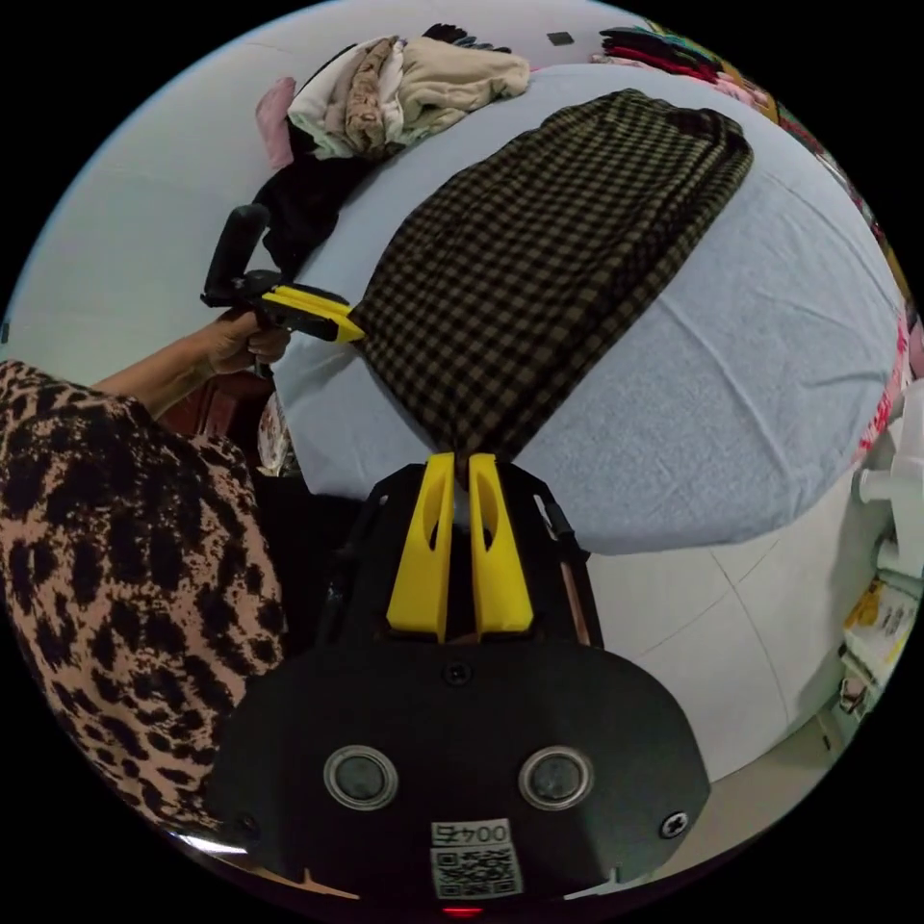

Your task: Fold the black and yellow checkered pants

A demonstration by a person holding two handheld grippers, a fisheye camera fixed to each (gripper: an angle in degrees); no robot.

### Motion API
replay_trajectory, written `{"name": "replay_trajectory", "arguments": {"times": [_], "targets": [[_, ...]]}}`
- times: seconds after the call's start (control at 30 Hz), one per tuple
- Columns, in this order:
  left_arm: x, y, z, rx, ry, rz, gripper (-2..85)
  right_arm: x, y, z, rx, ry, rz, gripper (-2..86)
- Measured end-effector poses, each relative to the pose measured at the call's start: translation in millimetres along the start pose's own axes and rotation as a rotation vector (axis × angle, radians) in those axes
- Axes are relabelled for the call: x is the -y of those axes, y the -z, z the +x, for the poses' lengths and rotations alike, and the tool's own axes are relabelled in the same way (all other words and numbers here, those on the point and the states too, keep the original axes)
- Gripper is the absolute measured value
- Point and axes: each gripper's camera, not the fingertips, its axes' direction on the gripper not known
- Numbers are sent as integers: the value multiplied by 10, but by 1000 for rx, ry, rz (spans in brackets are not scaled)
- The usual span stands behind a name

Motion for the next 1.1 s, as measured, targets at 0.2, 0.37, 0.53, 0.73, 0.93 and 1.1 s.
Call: {"name": "replay_trajectory", "arguments": {"times": [0.2, 0.37, 0.53, 0.73, 0.93, 1.1], "targets": [[-106, 132, -1, -4, -56, -35, 42, -409, 167, -49, 5, -60, 84, 80], [-143, 377, 66, 9, -69, -5, 67, -618, 241, -44, 80, -132, 257, 95], [-20, 447, 162, 9, -79, 22, 79, -751, 147, -71, 105, -192, 323, 103], [69, 433, 145, 62, -48, 0, 94, -852, 84, -161, 105, -210, 339, 106], [67, 415, 65, 49, -9, -3, 98, -827, 59, -348, 27, -135, 297, 104], [84, 387, 58, 49, -8, -23, 98, -943, 101, -294, -1, -146, 292, 103]]}}
